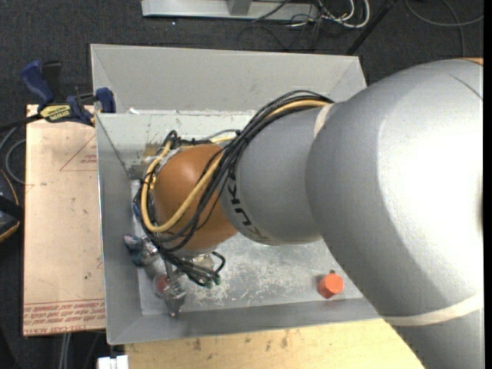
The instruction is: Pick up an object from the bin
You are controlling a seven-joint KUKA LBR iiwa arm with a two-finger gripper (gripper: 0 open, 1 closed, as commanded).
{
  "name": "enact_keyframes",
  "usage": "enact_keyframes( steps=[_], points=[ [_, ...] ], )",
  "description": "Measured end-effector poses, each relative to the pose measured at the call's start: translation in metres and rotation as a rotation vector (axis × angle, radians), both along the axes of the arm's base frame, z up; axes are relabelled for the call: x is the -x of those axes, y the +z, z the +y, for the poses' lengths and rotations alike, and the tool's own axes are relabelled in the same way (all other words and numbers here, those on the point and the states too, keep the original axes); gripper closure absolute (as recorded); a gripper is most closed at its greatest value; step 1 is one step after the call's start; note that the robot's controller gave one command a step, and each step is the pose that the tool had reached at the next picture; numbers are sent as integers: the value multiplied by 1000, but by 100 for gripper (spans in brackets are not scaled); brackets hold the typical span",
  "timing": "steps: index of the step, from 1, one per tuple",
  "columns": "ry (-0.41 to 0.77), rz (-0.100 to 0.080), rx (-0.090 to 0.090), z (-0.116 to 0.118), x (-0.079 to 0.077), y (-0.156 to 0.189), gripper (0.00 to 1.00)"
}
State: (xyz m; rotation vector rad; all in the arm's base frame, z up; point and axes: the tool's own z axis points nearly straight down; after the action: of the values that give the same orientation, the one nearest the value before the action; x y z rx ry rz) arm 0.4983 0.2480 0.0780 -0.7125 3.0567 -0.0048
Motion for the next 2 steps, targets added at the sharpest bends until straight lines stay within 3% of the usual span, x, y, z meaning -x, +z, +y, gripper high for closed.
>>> enact_keyframes(
  steps=[1, 2],
  points=[
    [-1, 0, -6, 2, 0, 1, 100],
    [124, -5, -8, 0, -111, 0, 100]
  ],
)
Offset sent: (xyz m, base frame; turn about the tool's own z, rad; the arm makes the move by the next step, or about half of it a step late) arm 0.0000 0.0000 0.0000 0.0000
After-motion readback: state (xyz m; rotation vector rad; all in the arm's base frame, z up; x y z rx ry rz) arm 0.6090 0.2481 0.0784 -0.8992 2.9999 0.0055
